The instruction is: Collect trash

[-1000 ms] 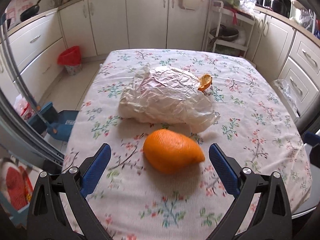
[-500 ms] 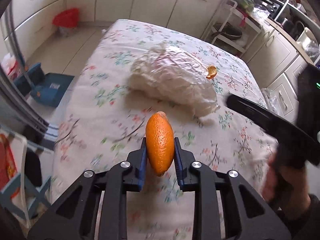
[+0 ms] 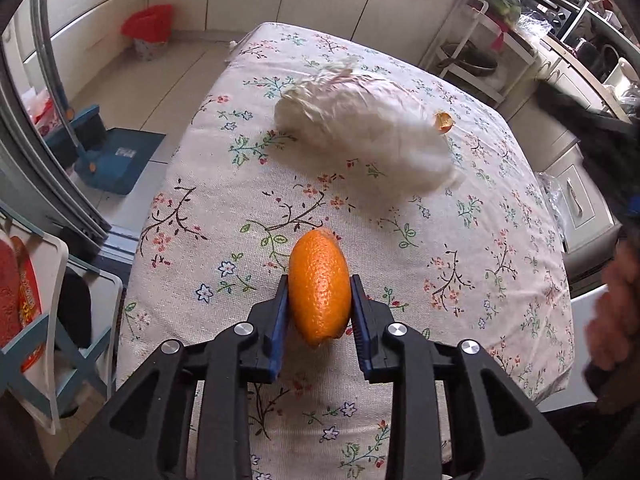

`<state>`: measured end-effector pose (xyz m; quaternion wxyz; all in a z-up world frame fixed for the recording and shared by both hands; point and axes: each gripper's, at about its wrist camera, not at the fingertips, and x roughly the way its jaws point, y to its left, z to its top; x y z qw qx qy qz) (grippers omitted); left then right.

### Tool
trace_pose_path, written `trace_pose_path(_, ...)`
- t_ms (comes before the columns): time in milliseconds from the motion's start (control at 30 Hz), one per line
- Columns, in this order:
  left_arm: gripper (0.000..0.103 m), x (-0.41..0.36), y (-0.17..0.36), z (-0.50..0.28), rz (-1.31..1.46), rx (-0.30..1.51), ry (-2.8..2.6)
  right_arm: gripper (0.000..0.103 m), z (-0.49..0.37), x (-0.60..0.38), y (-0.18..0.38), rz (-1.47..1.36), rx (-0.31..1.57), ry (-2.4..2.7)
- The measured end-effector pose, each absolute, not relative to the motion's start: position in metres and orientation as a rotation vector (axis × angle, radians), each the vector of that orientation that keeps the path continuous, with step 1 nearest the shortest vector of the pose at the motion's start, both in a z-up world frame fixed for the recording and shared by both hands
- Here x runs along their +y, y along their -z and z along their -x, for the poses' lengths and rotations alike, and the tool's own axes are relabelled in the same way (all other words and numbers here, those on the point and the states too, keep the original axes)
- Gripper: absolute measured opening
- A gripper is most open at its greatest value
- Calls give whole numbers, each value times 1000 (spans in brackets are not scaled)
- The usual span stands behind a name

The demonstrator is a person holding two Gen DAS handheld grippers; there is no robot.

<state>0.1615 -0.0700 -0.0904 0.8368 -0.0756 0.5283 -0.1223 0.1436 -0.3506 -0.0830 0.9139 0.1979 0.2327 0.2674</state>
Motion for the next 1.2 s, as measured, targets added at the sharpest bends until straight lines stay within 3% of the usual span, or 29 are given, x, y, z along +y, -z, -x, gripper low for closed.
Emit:
trace_pose_path(167,26,-69,93,-158,171,1117,250,3,-120,-390,68,-500,482,-503)
trace_pose_path(200,26,-69,92,-156,173,1115,248,7,-124,-393,75,-506,532,-487)
trace_pose_path(233,27,-70,92,-155,170,1113,246,38,-133,-393,87,-519,594,-476)
trace_pose_path(267,27,-69,93,-155,168,1112,244,58,-144,-388,99,-534,640,-463)
trace_pose_path(300,27,-70,93,-154,167,1111,241,72,-157,-384,111,-553,680,-451)
trace_pose_path(600,28,-70,93,-155,164,1115,258,67,-238,-314,129,-596,774,-523)
trace_pose_path(667,29,-71,93,-155,152,1113,261,30,-246,-309,130,-635,767,-548)
trace_pose_path(700,30,-70,93,-154,147,1111,262,5,-248,-308,129,-651,773,-560)
trace_pose_path(833,30,-69,93,-155,155,1112,267,4,-230,-319,96,-666,653,-607)
trace_pose_path(1033,32,-72,92,-155,151,1105,252,4,-157,-373,-1,-661,434,-623)
trace_pose_path(1200,42,-78,92,-153,155,1094,253,4,-114,-401,-9,-653,494,-568)
